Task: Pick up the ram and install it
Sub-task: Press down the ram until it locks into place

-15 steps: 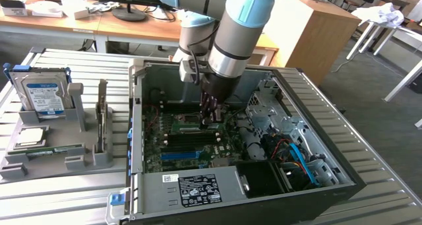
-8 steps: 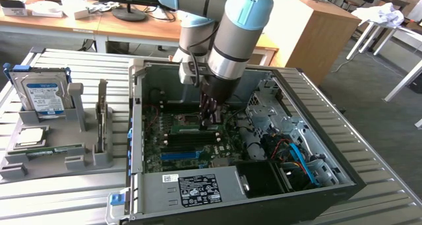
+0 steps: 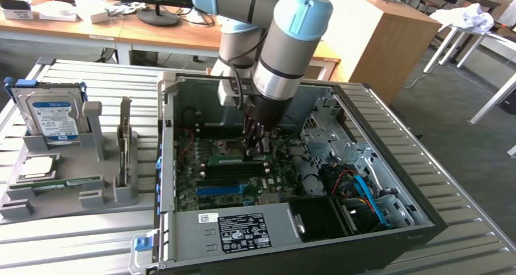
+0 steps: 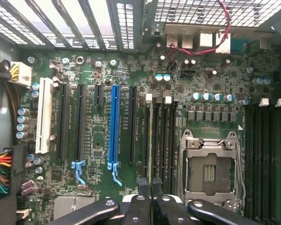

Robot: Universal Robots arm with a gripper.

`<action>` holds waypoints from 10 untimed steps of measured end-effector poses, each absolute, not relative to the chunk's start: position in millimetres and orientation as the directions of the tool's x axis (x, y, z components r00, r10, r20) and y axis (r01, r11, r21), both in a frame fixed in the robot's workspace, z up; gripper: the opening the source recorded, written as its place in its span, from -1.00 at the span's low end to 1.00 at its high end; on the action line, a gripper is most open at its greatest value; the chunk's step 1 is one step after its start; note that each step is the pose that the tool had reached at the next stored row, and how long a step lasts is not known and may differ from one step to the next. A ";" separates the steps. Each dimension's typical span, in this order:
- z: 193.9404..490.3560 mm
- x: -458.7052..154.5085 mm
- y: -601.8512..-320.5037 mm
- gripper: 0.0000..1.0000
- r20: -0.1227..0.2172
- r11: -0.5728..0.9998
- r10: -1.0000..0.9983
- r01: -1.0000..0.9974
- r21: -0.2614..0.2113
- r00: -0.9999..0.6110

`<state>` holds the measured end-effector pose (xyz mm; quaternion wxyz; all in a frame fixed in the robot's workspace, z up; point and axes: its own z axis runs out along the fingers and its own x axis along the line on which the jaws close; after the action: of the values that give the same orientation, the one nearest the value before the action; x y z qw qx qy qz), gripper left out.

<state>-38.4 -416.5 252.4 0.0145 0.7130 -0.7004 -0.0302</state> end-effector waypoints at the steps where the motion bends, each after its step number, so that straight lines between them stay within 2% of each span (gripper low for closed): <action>1: 251.8 -38.6 -416.8 -0.76 -0.023 -0.019 -1.000 -0.998 0.063 0.017; 10: 246.4 -39.0 -417.8 -0.76 -0.023 -0.019 -1.000 -0.998 0.063 0.017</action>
<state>-39.0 -417.8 246.4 0.0144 0.7130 -0.7004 -0.0302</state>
